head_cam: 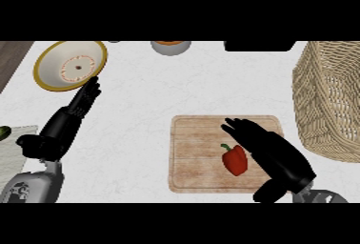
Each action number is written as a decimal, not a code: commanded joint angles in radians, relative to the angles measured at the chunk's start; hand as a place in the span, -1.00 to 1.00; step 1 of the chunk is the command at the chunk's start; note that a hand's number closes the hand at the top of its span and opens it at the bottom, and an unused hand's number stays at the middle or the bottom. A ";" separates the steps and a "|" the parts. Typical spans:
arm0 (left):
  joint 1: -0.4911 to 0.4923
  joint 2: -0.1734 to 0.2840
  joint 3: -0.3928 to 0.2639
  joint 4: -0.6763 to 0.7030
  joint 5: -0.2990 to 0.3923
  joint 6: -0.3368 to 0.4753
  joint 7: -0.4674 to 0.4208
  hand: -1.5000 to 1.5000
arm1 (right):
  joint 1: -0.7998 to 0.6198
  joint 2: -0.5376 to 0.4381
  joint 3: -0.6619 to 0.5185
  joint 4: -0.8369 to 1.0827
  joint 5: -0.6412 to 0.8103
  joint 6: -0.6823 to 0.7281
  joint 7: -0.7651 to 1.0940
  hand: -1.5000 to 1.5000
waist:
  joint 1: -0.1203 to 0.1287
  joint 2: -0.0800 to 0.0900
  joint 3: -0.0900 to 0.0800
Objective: Pick the bell pepper from the cutting board and place it in the basket
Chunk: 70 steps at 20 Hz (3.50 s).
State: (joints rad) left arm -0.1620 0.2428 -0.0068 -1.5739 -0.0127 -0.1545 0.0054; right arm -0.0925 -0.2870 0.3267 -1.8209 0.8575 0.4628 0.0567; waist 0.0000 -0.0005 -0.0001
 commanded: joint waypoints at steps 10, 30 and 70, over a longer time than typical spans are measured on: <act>0.051 -0.067 -0.004 -0.135 -0.036 0.000 0.084 0.00 | -0.034 0.095 0.019 0.169 0.152 -0.071 -0.040 -1.00 | 0.003 -0.001 0.000; 0.008 -0.074 0.047 -0.042 -0.060 -0.049 0.030 0.00 | -0.061 0.083 0.046 0.433 0.282 -0.078 -0.171 1.00 | 0.003 0.000 0.000; 0.047 -0.043 0.103 -0.071 -0.032 -0.106 0.011 0.00 | 0.734 0.243 -0.047 -0.809 -0.194 -0.262 0.057 1.00 | -0.016 -0.005 -0.001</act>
State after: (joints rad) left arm -0.1341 0.1938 0.0978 -1.6132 -0.0574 -0.2428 0.0148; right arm 0.5531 -0.0468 0.2868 -2.3428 0.7532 0.1380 0.0076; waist -0.0209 -0.0053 -0.0007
